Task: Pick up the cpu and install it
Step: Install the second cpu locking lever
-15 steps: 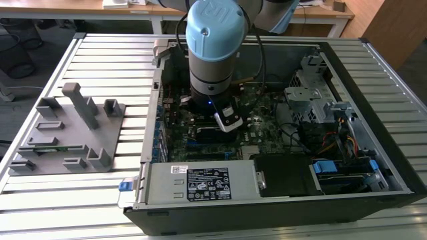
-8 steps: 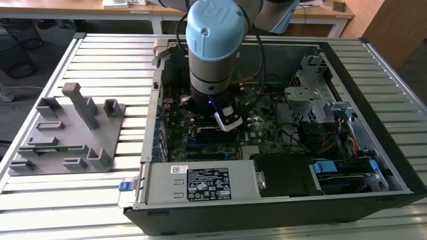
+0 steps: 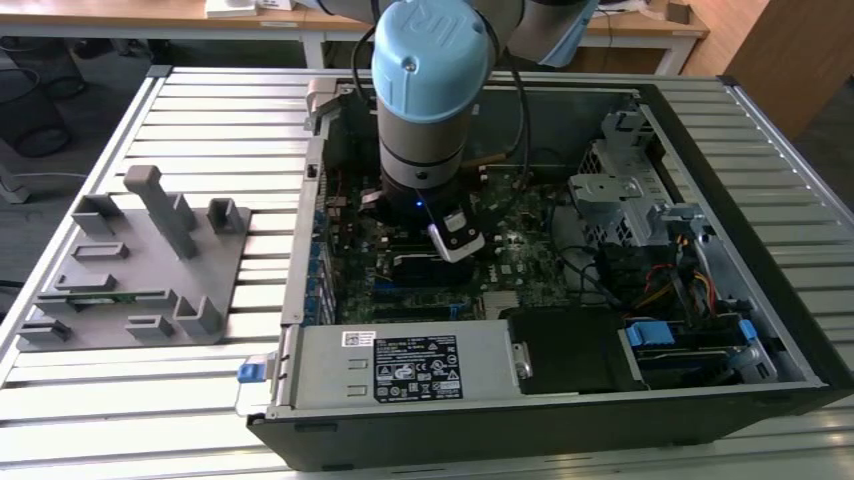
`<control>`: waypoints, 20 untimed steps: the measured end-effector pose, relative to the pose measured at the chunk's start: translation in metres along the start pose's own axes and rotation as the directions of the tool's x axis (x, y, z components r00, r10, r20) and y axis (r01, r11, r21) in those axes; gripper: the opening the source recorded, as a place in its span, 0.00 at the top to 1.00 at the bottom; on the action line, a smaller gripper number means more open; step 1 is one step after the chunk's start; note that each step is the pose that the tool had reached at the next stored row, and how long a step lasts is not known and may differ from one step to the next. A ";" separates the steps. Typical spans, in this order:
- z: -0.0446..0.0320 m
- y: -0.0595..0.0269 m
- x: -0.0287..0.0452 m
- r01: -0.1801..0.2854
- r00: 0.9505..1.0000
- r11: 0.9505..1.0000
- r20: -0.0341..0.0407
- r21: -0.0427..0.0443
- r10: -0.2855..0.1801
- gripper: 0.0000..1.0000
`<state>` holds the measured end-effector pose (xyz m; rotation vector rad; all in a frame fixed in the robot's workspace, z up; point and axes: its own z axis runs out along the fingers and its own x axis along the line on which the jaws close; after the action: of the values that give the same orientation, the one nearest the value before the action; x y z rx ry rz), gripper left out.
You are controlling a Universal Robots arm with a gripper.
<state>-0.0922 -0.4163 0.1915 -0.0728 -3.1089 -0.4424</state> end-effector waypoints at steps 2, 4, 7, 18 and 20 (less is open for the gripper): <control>0.0006 0.0002 0.0000 0.000 1.000 1.000 0.000 0.000 0.000 0.89; 0.0010 0.0004 0.0000 0.000 1.000 1.000 0.000 0.000 0.000 0.89; 0.0016 0.0009 0.0001 0.000 1.000 1.000 0.000 0.000 0.000 0.89; 0.0030 0.0018 0.0004 0.000 1.000 1.000 0.000 -0.002 0.000 0.89; 0.0030 0.0019 0.0008 0.000 1.000 1.000 0.000 -0.002 0.000 0.89</control>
<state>-0.0929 -0.4137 0.1892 -0.0727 -3.1087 -0.4450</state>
